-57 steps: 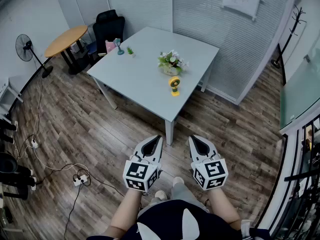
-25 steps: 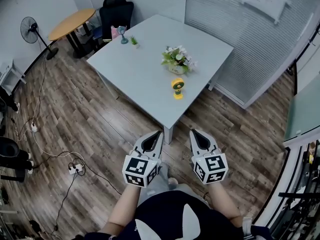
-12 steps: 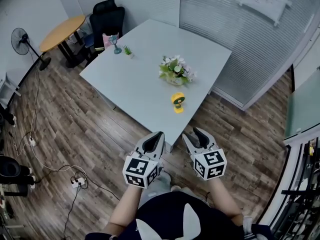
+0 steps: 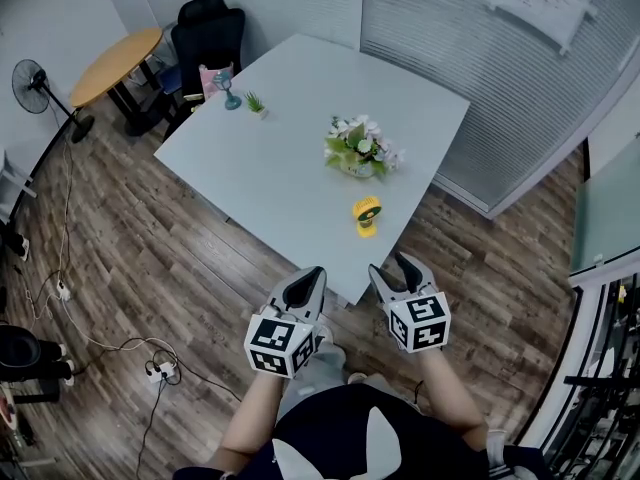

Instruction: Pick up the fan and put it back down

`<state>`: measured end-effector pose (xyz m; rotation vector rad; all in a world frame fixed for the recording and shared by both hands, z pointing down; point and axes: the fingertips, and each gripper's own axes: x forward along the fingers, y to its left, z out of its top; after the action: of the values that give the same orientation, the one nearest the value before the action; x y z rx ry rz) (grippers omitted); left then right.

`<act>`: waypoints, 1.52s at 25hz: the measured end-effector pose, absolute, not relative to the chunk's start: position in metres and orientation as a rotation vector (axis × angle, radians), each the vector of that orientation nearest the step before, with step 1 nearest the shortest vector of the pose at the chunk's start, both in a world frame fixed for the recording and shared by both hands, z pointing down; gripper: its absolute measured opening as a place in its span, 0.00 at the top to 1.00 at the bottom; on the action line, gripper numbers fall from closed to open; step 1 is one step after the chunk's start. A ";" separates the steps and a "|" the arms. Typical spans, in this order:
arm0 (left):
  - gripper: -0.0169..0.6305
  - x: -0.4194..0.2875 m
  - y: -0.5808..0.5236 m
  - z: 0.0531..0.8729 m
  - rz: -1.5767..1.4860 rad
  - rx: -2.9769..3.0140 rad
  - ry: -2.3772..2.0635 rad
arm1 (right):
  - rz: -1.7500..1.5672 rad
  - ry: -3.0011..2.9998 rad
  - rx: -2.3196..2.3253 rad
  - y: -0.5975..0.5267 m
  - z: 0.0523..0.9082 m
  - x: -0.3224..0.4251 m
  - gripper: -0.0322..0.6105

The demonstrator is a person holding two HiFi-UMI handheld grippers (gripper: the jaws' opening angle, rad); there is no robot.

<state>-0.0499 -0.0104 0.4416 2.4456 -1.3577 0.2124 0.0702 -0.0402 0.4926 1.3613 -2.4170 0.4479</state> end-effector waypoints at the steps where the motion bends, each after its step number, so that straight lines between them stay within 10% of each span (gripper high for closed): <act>1: 0.94 -0.053 -0.014 0.443 0.214 2.444 -1.352 | 0.451 -2.406 1.364 -0.044 0.496 0.069 0.60; 38: 0.94 -0.080 -0.104 0.509 0.348 2.368 -1.151 | 0.605 -2.168 1.367 -0.149 0.615 0.062 0.58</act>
<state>-0.0796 -0.1037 0.5093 2.3679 -1.1515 0.3477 0.0618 -0.1486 0.6145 1.3669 -2.1679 0.6048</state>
